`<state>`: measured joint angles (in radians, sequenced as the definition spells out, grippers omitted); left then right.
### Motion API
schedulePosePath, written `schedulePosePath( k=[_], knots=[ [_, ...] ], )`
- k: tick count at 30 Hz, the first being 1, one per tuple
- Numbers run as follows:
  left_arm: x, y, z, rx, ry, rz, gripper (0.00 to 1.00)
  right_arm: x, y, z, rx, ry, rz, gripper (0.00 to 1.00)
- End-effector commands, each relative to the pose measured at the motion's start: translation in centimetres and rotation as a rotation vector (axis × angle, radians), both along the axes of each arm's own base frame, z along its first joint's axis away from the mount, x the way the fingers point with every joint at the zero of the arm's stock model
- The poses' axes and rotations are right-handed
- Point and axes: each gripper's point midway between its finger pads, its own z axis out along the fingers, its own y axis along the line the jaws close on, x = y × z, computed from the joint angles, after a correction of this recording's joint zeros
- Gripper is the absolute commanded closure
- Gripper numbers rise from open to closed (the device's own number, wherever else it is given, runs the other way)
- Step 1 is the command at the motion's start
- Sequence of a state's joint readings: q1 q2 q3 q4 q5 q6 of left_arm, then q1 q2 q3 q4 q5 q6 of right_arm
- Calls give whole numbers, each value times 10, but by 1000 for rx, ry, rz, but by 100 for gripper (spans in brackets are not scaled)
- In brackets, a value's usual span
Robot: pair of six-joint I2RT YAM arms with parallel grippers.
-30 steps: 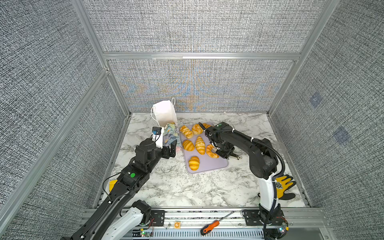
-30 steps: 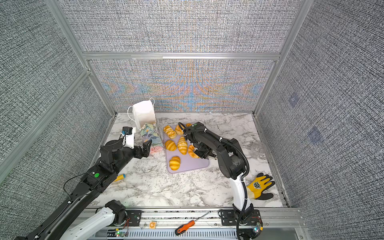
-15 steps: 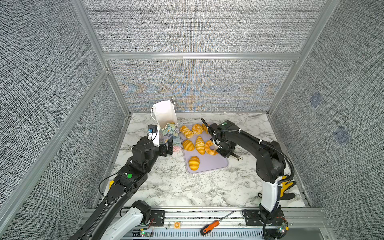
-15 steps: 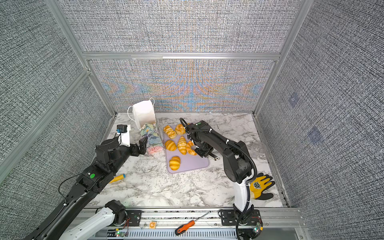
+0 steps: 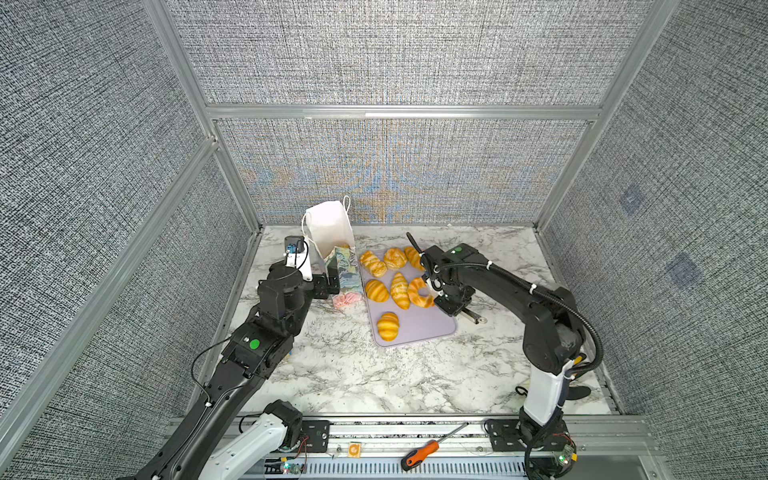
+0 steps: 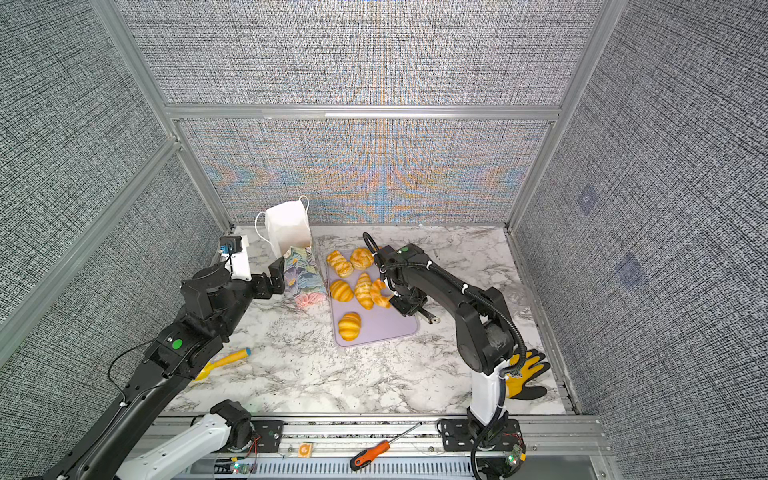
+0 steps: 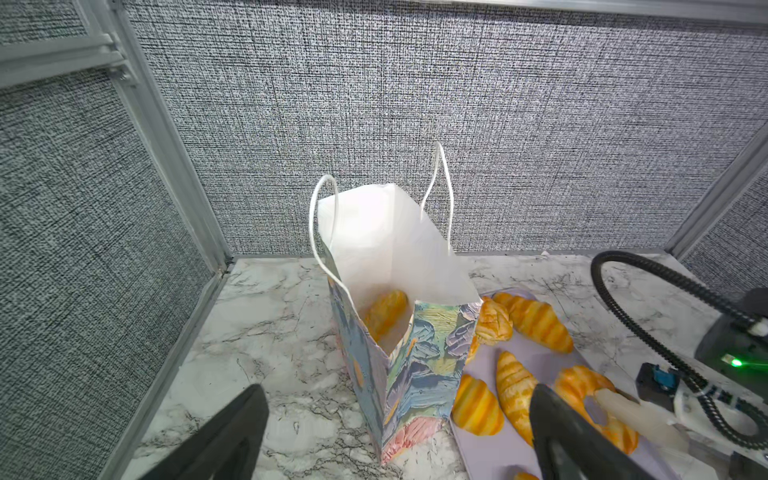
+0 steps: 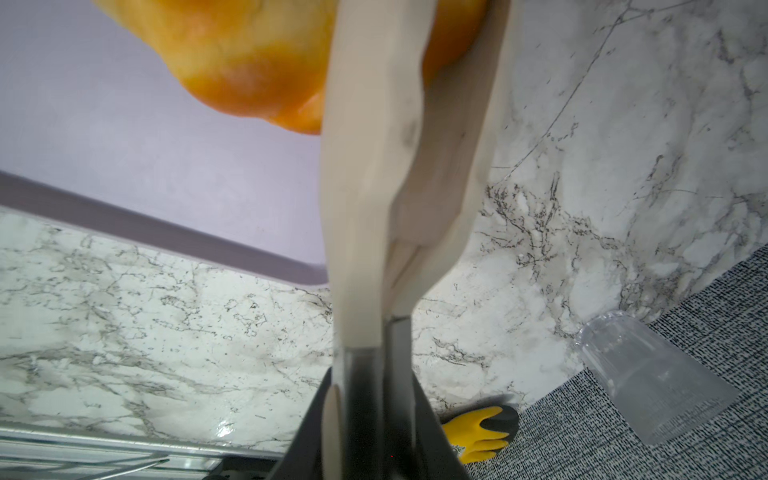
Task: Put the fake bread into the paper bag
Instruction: 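Squeeze the tongs on the ring-shaped bread and lift it with the right gripper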
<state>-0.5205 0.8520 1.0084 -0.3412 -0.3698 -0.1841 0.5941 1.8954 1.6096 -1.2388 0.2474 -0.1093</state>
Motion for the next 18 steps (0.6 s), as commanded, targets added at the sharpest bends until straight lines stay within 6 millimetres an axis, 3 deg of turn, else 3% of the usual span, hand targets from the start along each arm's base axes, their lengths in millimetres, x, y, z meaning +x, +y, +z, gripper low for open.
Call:
schedulePosePath(
  k=[1, 18],
  knots=[
    [1, 10, -3, 20, 28, 42, 1, 3, 8, 7, 60, -28, -16, 76],
    [34, 38, -9, -47, 114, 60, 1, -4, 47, 61, 271, -166, -40, 77]
  ],
)
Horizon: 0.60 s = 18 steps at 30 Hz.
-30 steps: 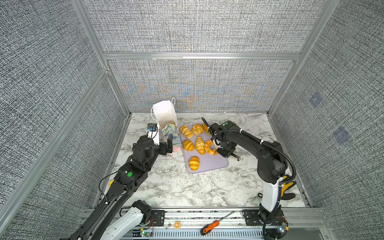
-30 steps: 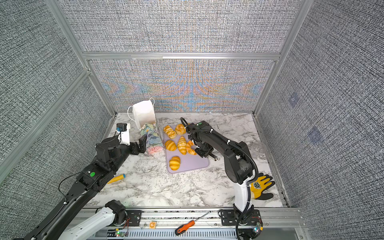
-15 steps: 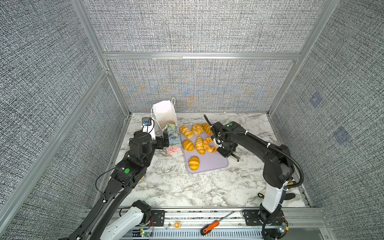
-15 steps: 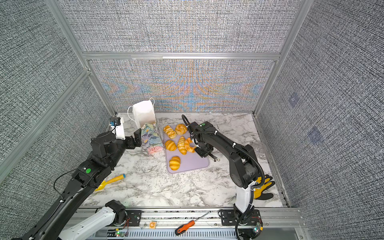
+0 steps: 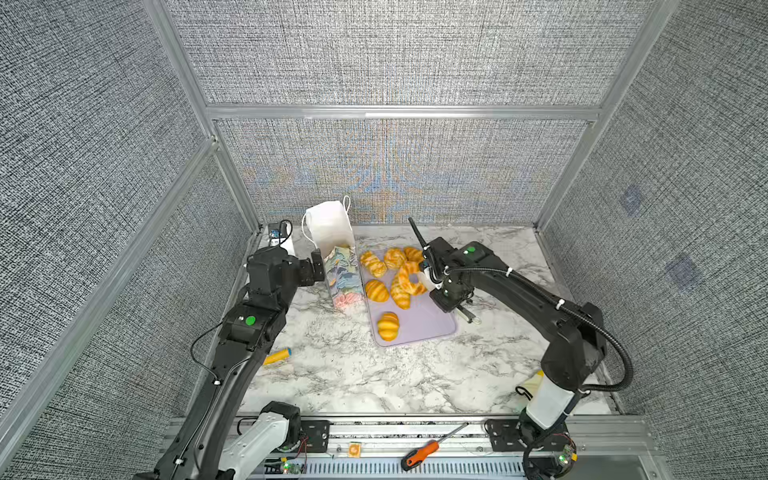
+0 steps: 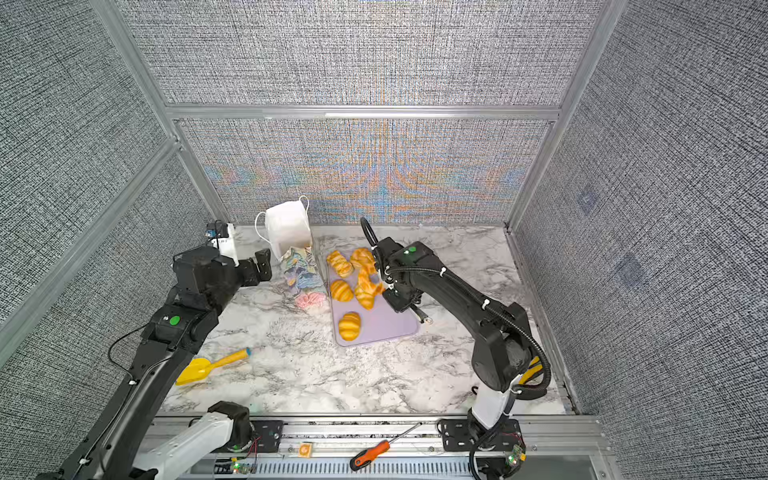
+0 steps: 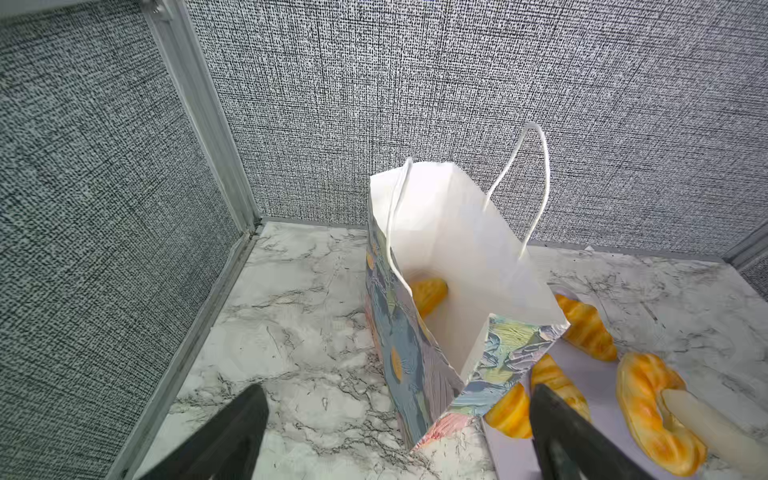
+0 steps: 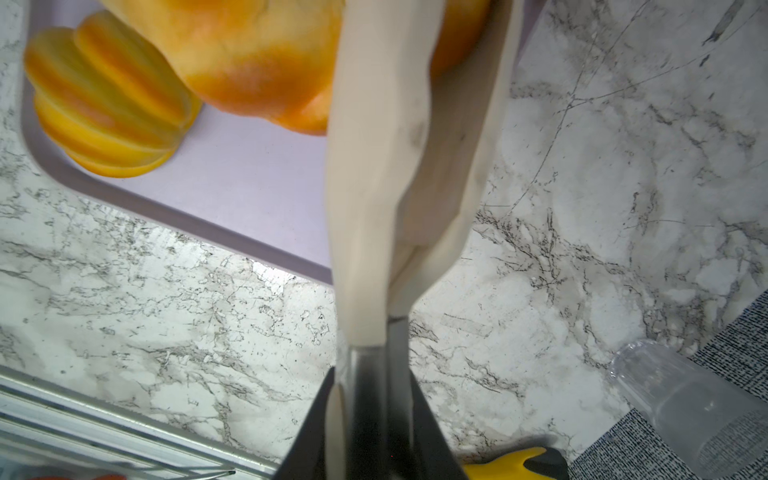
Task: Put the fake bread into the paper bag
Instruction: 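Squeeze the tongs on the ring-shaped bread and lift it with the right gripper, then carry the ring bread over the bag mouth with the right gripper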
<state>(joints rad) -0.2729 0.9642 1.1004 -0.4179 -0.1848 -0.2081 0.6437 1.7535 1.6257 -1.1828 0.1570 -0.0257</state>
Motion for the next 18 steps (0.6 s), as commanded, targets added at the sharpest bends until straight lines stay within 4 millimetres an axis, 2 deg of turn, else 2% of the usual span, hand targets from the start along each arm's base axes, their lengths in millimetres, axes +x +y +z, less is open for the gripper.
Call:
schedulePosePath(
  k=[1, 10, 18],
  knots=[
    [2, 0, 2, -12, 2, -16, 1, 1, 15, 16, 76, -42, -9, 77],
    [12, 10, -4, -46, 35, 2, 1, 2, 54, 53, 204, -128, 37, 77],
    [13, 17, -7, -78, 38, 7, 1, 2, 99, 84, 332, -184, 106, 77]
  ],
)
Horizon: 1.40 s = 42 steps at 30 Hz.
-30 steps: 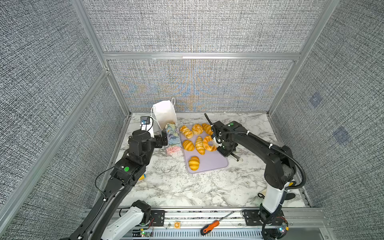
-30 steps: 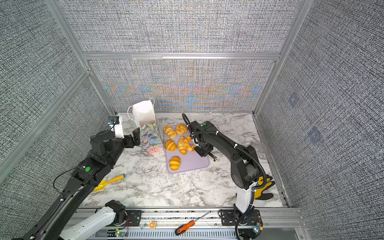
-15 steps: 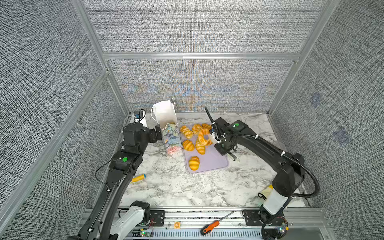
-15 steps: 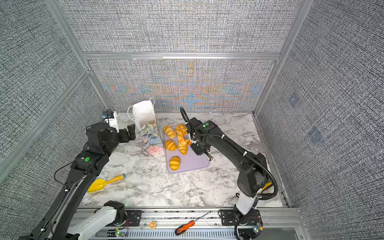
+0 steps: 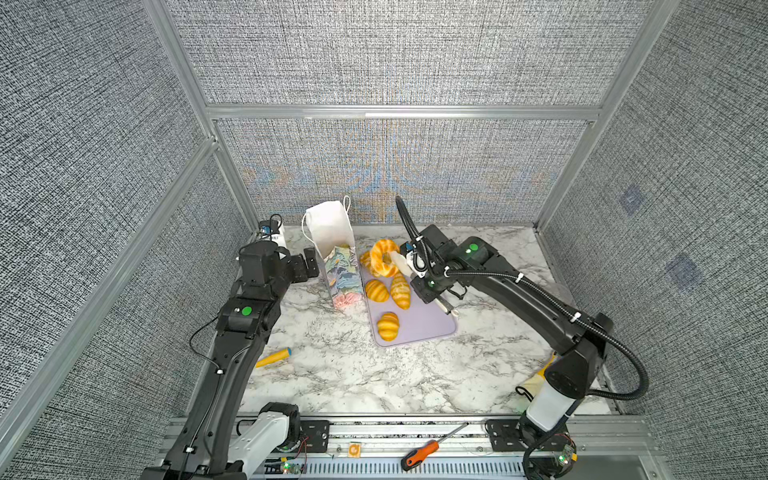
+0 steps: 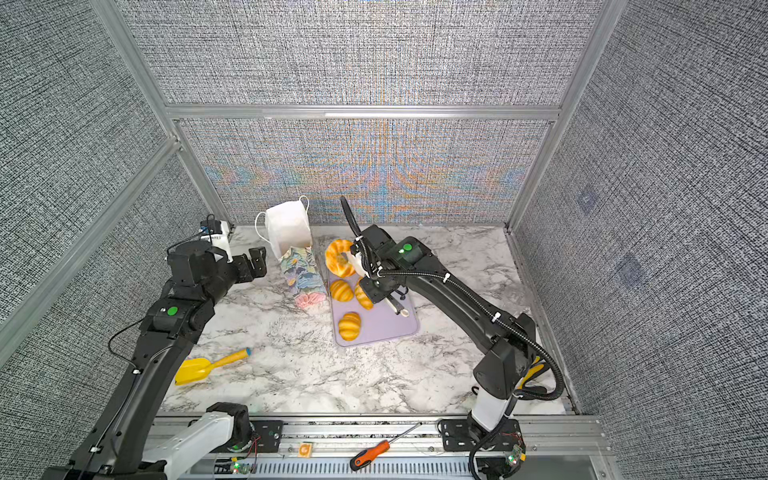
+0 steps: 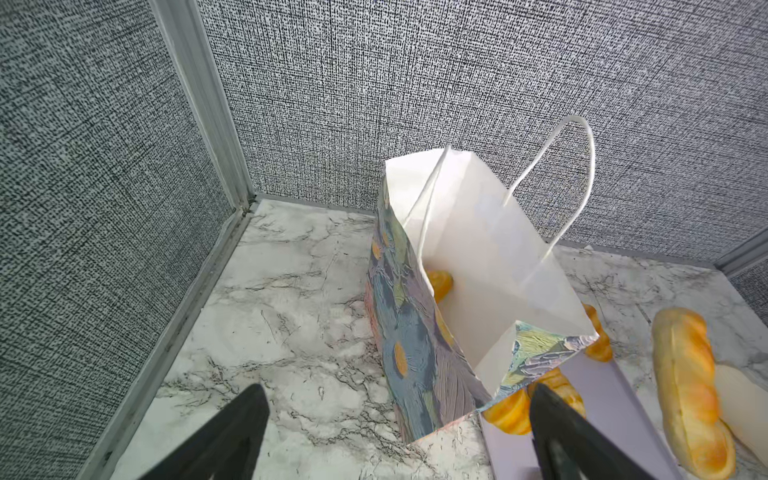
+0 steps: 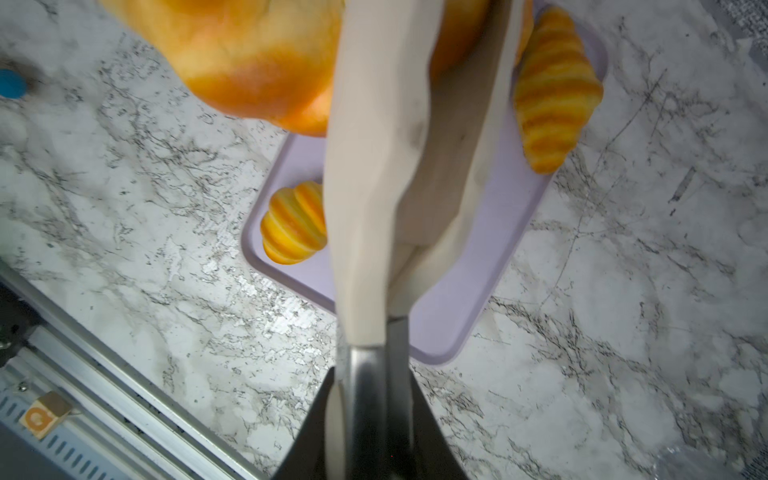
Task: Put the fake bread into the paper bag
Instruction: 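Carry the ring bread over the bag mouth with the right gripper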
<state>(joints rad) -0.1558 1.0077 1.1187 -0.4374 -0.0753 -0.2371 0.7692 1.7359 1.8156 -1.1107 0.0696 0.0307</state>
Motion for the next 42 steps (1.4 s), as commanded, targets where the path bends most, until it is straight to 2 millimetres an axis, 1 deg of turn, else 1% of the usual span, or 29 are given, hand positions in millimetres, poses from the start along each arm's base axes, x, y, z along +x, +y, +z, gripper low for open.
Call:
schedulePosePath(
  k=[1, 4, 7, 9, 14, 17, 20, 24, 27, 30, 34, 37, 42],
  knots=[
    [2, -1, 3, -26, -14, -18, 1, 3, 23, 16, 88, -31, 24, 77],
    [4, 5, 1, -49, -7, -7, 1, 3, 40, 28, 137, -49, 57, 77],
    [4, 9, 0, -73, -8, -6, 1, 4, 52, 40, 165, -76, 78, 77],
    [4, 10, -1, -92, -8, -11, 1, 5, 60, 48, 189, -100, 90, 77],
    [3, 13, -2, -124, -16, -14, 1, 7, 88, 72, 277, -170, 136, 77],
    [2, 15, -2, -136, -18, -12, 1, 10, 103, 81, 305, -199, 154, 77],
    [2, 15, -3, -149, -23, -17, 1, 16, 116, 83, 317, -219, 169, 77],
    [1, 15, -6, -148, -18, -12, 1, 29, 129, 82, 311, -249, 163, 77],
    [-3, 17, -5, -140, -29, -8, 1, 41, 134, 82, 297, -293, 152, 77],
    [-5, 17, -7, -133, -27, -9, 1, 55, 135, 83, 274, -346, 120, 77],
    [-6, 17, -10, -128, -13, -13, 1, 69, 134, 75, 221, -381, 84, 76],
    [-6, 16, -10, -129, -16, -14, 1, 75, 135, 68, 169, -397, 64, 76],
    [-7, 16, -11, -127, -12, -15, 1, 85, 138, 63, 118, -432, 35, 76]
  ],
)
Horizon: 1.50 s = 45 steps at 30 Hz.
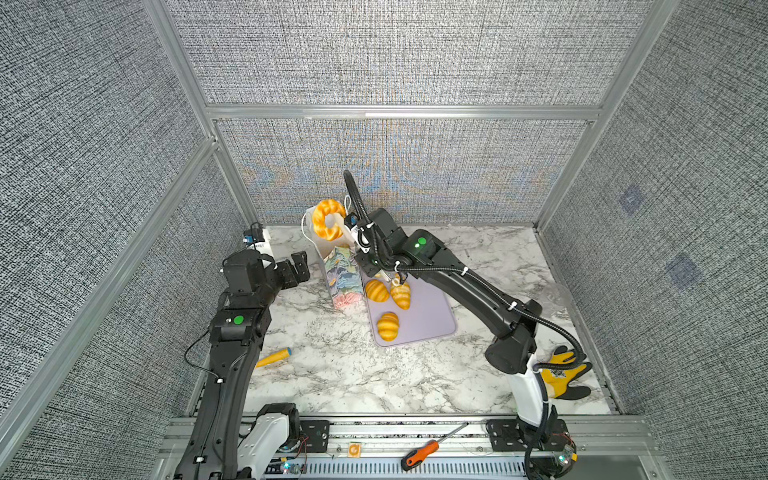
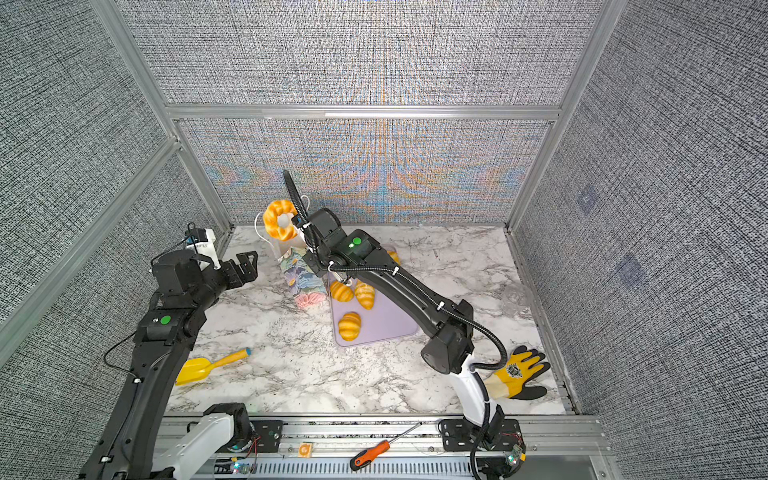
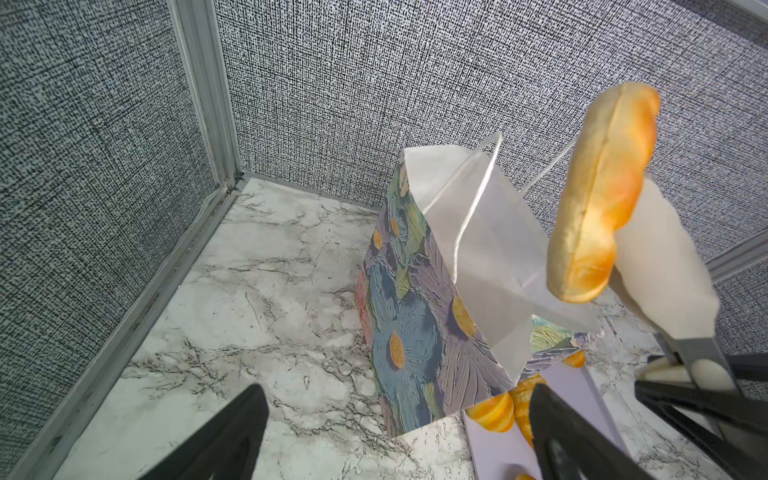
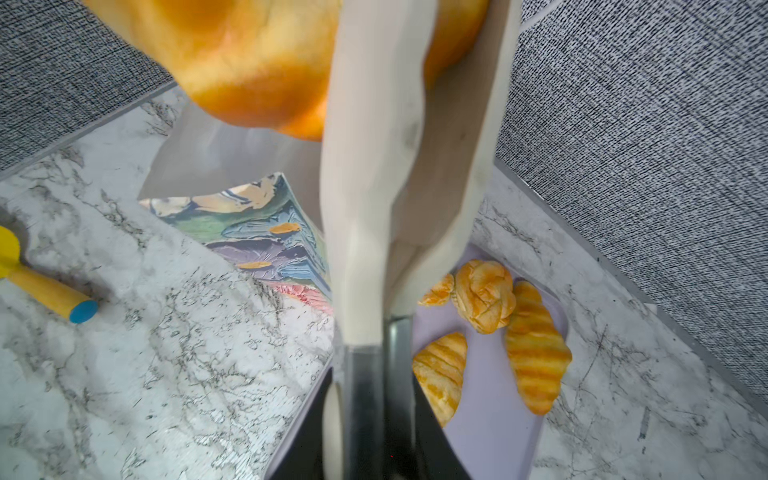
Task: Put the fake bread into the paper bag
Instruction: 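Carry the ring bread over the bag mouth with the right gripper, then open the tongs to drop the ring bread into the bag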
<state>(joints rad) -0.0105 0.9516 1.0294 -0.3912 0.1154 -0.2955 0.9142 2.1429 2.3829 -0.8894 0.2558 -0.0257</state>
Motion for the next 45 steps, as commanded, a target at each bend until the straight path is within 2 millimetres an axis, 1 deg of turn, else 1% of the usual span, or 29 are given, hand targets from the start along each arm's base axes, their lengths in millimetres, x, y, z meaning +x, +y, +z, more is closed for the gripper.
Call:
schedulePosePath(
  k=[1, 9, 17, 27, 33, 36, 38, 45],
  knots=[
    [0, -1, 2, 0, -11, -8, 1, 11, -7, 5, -30, -52, -59, 76],
    [-2, 0, -1, 5, -4, -4, 1, 21, -10, -6, -108, -93, -108, 75],
    [-3, 1, -2, 10, -3, -1, 1, 21, -7, -11, -175, -131, -112, 73],
    [-4, 0, -2, 14, -5, -6, 1, 22, -18, -15, -268, -160, -135, 67],
    [-4, 0, -4, 12, 3, -7, 1, 20, -21, -16, -301, -167, -135, 62],
    [-5, 0, -5, 10, 6, -7, 1, 19, -22, -15, -313, -171, -136, 57],
    [-5, 0, -5, 10, 6, -7, 1, 17, -22, -12, -317, -178, -132, 53],
    [-6, 0, -6, 10, 11, -9, 1, 12, -28, -4, -339, -186, -132, 45]
  ],
)
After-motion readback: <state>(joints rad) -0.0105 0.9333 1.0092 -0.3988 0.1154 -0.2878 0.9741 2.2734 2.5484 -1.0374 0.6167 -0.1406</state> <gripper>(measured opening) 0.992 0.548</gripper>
